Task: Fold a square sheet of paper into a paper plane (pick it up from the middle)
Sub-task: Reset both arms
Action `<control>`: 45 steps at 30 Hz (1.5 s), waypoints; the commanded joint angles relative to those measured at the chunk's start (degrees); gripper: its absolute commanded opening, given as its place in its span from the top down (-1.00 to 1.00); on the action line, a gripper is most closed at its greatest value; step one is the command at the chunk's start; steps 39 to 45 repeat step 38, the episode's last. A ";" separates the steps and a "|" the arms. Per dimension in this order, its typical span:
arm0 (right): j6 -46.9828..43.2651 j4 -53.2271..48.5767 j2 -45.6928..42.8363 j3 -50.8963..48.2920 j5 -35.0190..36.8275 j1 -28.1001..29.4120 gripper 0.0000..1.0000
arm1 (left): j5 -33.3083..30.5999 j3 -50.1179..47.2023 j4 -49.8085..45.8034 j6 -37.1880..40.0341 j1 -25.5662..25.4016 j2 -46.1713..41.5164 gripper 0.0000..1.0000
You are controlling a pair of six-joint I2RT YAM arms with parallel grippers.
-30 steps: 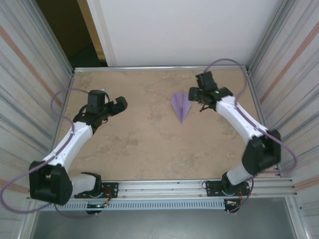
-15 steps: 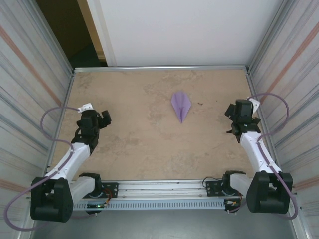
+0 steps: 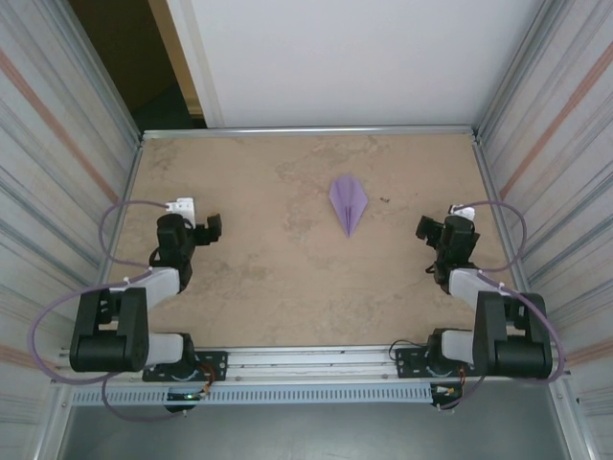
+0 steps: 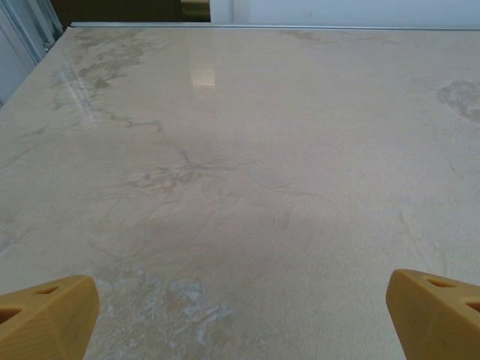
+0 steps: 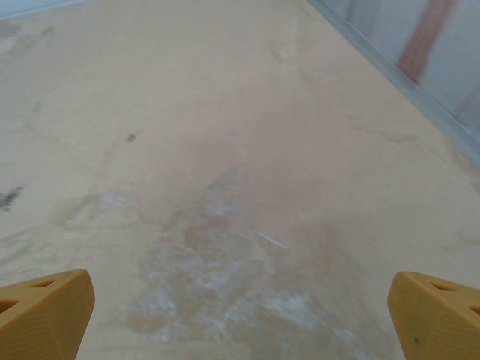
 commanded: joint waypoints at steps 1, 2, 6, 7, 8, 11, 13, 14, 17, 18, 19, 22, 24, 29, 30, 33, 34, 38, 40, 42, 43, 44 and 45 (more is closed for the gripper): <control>-3.47 10.06 3.41 0.67 -4.73 0.50 -0.98 | 7.64 -0.71 8.56 1.15 2.51 3.49 -0.97; -3.36 11.00 4.47 0.96 -5.41 0.44 -0.98 | 8.64 -0.71 9.43 1.59 2.56 4.45 -0.97; -3.94 16.64 10.32 0.90 -6.64 0.93 -0.98 | 10.38 -0.01 12.20 2.17 2.56 9.04 -0.97; -4.29 17.82 11.98 0.95 -6.63 1.13 -0.98 | 11.03 0.00 12.55 2.44 2.52 9.86 -0.97; -4.52 18.47 13.21 1.21 -6.25 1.48 -0.98 | 11.05 -0.18 13.86 2.49 2.54 10.47 -0.97; -5.11 16.94 14.44 2.59 -5.60 2.19 -0.98 | 10.02 0.04 12.95 2.25 2.40 10.30 -0.97; -5.35 18.35 15.11 2.53 -5.30 2.35 -0.98 | 7.67 0.93 11.16 2.85 1.19 10.44 -0.97; -5.15 17.15 14.61 2.64 -5.68 2.14 -0.98 | 4.94 1.75 9.62 3.53 -0.21 10.48 -0.97; -5.10 17.17 14.76 2.67 -5.69 2.05 -0.98 | 2.48 1.84 9.48 4.15 -1.35 10.46 -0.97; -5.11 17.42 14.81 2.56 -5.70 2.05 -0.98 | 2.22 1.44 10.38 4.31 -1.49 10.44 -0.97; -5.10 17.40 14.74 2.64 -5.73 2.10 -0.98 | 1.69 1.25 10.51 4.62 -1.88 10.29 -0.97; -5.16 17.47 14.70 2.60 -5.66 2.06 -0.98 | 2.96 1.58 9.82 4.43 -1.36 10.37 -0.97; -5.11 17.47 14.71 2.56 -5.64 2.07 -0.98 | 2.67 1.53 10.13 4.56 -1.58 10.39 -0.97; -5.08 17.44 14.69 2.56 -5.65 2.07 -0.98 | 3.25 1.84 9.56 4.43 -1.29 10.61 -0.97; -5.15 17.49 14.79 2.56 -5.66 2.11 -0.98 | 3.30 1.97 9.50 4.42 -1.31 10.65 -0.97; -5.11 17.41 14.81 2.62 -5.63 2.09 -0.98 | 3.30 2.25 9.07 4.49 -1.32 10.79 -0.97; -5.15 17.39 14.84 2.61 -5.65 2.06 -0.98 | 3.74 2.70 8.56 4.26 -1.10 11.04 -0.97; -5.16 17.34 14.74 2.64 -5.61 2.10 -0.98 | 4.10 2.15 8.99 4.32 -0.99 10.80 -0.97; -5.16 17.34 14.74 2.64 -5.61 2.10 -0.98 | 4.10 2.15 8.99 4.32 -0.99 10.80 -0.97; -5.16 17.34 14.74 2.64 -5.61 2.10 -0.98 | 4.10 2.15 8.99 4.32 -0.99 10.80 -0.97; -5.16 17.34 14.74 2.64 -5.61 2.10 -0.98 | 4.10 2.15 8.99 4.32 -0.99 10.80 -0.97; -5.16 17.34 14.74 2.64 -5.61 2.10 -0.98 | 4.10 2.15 8.99 4.32 -0.99 10.80 -0.97; -5.16 17.34 14.74 2.64 -5.61 2.10 -0.98 | 4.10 2.15 8.99 4.32 -0.99 10.80 -0.97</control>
